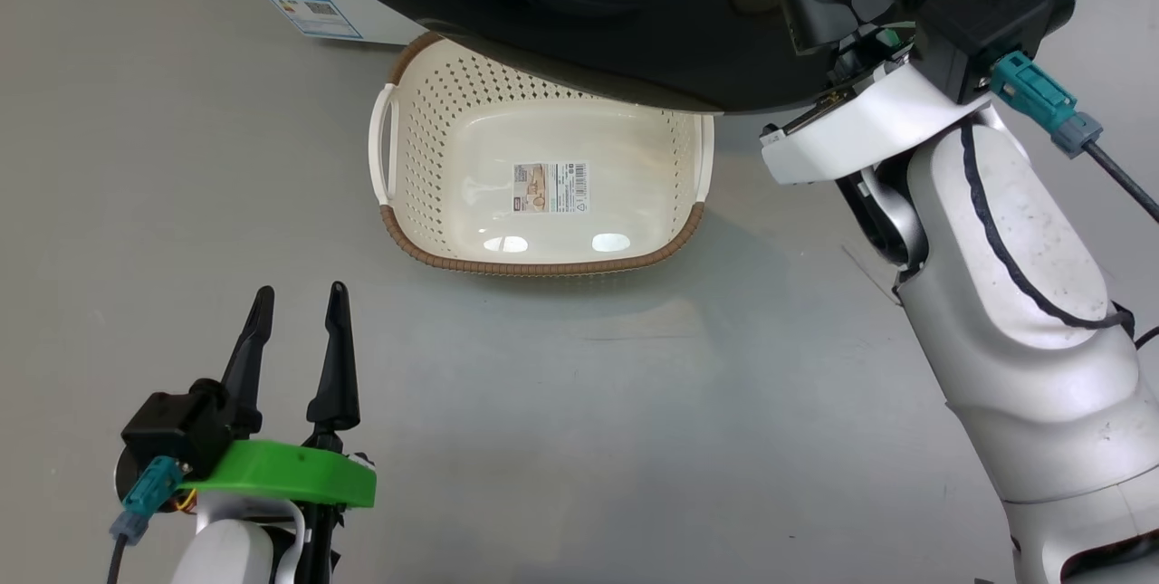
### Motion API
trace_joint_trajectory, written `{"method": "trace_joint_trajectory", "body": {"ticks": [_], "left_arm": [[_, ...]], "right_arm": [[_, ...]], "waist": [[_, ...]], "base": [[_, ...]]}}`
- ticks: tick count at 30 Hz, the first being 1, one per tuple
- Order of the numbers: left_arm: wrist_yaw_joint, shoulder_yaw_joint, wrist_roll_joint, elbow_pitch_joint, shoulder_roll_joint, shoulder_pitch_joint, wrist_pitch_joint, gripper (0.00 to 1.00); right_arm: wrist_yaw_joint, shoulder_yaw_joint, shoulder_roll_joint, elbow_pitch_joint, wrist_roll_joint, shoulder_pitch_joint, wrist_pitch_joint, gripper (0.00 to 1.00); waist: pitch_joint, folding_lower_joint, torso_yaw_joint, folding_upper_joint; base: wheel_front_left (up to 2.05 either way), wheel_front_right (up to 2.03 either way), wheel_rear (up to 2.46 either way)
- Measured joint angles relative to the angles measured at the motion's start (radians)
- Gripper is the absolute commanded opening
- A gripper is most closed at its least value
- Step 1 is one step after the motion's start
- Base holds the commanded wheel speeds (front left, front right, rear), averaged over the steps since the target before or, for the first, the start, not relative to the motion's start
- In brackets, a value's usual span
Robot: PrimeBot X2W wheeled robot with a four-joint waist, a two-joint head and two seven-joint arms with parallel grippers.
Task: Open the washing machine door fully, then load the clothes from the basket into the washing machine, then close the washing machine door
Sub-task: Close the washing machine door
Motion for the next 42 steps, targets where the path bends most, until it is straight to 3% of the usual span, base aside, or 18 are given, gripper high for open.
{"method": "trace_joint_trajectory", "body": {"ticks": [8,28,35,41,42], "left_arm": [[-0.006,-0.023,0.001,0.001,-0.004,-0.02,0.0,1.0],[-0.017,-0.056,-0.008,0.066,-0.01,-0.027,0.0,1.0],[-0.017,-0.03,-0.024,0.069,-0.012,-0.023,0.0,1.0],[-0.018,0.006,-0.051,0.07,-0.015,-0.024,0.0,1.0],[-0.018,0.008,-0.054,0.075,-0.015,-0.024,0.0,1.0]], "right_arm": [[0.004,-0.031,-0.031,0.034,-0.023,-0.068,0.0,0.0],[0.004,-0.118,-0.173,0.222,-0.09,-0.287,0.0,0.0],[0.003,-0.118,-0.163,0.248,-0.096,-0.29,-0.001,0.0],[0.002,-0.104,-0.085,0.175,-0.063,-0.212,-0.001,0.0],[0.002,-0.099,-0.07,0.162,-0.057,-0.18,-0.001,0.07]], "waist": [[0.037,0.0,0.01,0.0],[0.031,-0.0001,0.131,0.0],[0.002,-0.0001,0.137,0.0],[-0.03,-0.0001,0.117,0.0],[-0.038,0.0,0.113,0.0]], "base": [[0.0,0.0,0.0],[0.0,0.0,0.0],[0.0,0.0,0.0],[0.0,0.0,0.0],[0.0,0.0,0.0]]}}
